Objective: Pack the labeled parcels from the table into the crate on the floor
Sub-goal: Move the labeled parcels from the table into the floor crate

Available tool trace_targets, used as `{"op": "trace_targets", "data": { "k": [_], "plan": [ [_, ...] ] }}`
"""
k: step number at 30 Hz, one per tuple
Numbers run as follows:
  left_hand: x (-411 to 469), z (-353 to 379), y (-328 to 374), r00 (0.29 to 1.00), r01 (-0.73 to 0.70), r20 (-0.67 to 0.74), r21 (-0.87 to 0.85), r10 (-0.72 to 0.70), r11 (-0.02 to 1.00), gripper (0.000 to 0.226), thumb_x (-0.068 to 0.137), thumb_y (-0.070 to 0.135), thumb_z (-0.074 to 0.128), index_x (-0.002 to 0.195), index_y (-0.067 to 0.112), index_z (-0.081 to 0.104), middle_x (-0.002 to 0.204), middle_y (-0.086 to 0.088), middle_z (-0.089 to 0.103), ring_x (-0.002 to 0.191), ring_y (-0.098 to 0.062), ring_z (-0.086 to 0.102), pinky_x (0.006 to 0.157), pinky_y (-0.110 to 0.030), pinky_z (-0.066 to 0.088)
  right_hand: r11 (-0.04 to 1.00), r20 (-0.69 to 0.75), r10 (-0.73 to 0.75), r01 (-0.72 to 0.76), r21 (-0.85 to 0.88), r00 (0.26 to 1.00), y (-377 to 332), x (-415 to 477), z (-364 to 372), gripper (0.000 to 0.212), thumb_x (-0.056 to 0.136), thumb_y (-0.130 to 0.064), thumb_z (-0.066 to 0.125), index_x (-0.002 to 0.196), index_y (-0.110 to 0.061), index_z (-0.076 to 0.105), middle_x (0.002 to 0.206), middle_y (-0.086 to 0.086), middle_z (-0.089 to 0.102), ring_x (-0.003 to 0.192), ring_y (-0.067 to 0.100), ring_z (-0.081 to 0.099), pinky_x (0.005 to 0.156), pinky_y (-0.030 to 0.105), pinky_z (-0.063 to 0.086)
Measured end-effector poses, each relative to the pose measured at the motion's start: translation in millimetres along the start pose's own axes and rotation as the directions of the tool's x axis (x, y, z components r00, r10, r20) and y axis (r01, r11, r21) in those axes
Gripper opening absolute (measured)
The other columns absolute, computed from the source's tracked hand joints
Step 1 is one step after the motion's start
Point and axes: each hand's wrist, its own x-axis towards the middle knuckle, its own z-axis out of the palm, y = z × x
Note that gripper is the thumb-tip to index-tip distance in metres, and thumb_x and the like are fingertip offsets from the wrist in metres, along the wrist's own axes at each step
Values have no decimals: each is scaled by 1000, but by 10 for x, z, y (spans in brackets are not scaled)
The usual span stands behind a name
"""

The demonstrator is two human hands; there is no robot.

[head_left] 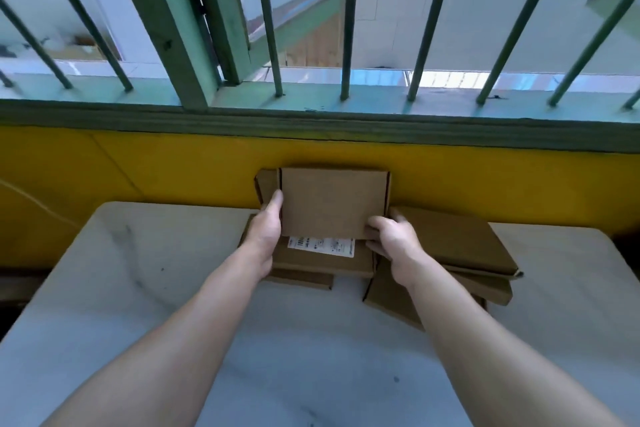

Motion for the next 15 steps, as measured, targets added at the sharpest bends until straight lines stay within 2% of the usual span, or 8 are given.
{"op": "trace_targets", "data": {
  "k": [4, 6, 8, 10, 11, 13, 15],
  "plan": [
    [-129, -101, -81, 999, -6, -41, -55, 4, 998, 71, 94, 69, 33, 147, 24, 42, 129, 9, 56, 114, -13, 52, 98, -31, 40, 998, 16, 31, -32, 52, 999, 74, -133, -42, 57, 96, -22, 58, 148, -16, 36, 134, 11, 58, 112, 25, 62, 92, 35, 54],
    [-197, -187, -141, 999, -7, -46, -95, 2, 995, 73, 94, 69, 30, 149, 23, 38, 144, 6, 49, 130, -16, 46, 111, -37, 34, 994, 16, 47, -48, 95, 999, 123, -251, -61, 52, 98, -26, 55, 147, -18, 39, 131, 8, 59, 110, 23, 63, 94, 37, 54],
    [-291, -285, -200, 998, -3, -56, -121, -3, 993, 73, 94, 69, 29, 148, 23, 41, 147, 1, 49, 136, -23, 44, 116, -46, 31, 991, 12, 46, -47, 125, 999, 198, -389, -61, 43, 100, -32, 51, 141, -20, 45, 125, 4, 60, 104, 21, 65, 89, 36, 55],
    [-402, -409, -270, 998, 7, -61, -200, -20, 980, 69, 95, 67, 29, 139, 19, 54, 136, -4, 60, 126, -25, 54, 106, -44, 43, 984, -3, 59, -58, 171, 998, 296, -546, -40, 34, 100, -40, 49, 130, -23, 53, 113, -1, 63, 99, 20, 68, 83, 35, 56],
    [-482, -481, -293, 998, 14, -59, -244, -30, 970, 65, 97, 64, 30, 131, 18, 61, 126, -6, 67, 117, -25, 60, 94, -40, 50, 977, -13, 77, -72, 202, 997, 350, -626, -27, 32, 99, -43, 49, 122, -23, 57, 107, -2, 65, 95, 20, 69, 77, 35, 57],
    [-642, -651, -340, 997, 31, -57, -317, -51, 948, 58, 98, 60, 34, 115, 17, 69, 108, -8, 74, 101, -23, 66, 74, -34, 51, 956, -16, 116, -107, 273, 993, 476, -789, 4, 34, 97, -49, 50, 110, -20, 64, 103, -1, 70, 90, 21, 72, 62, 31, 55],
    [-794, -829, -411, 997, 47, -39, -363, -66, 931, 51, 98, 56, 39, 108, 16, 70, 96, -9, 76, 94, -23, 67, 72, -33, 51, 931, -1, 154, -144, 334, 988, 597, -969, 45, 36, 94, -51, 54, 105, -18, 66, 100, 6, 73, 87, 22, 73, 59, 30, 56]
  ]
}}
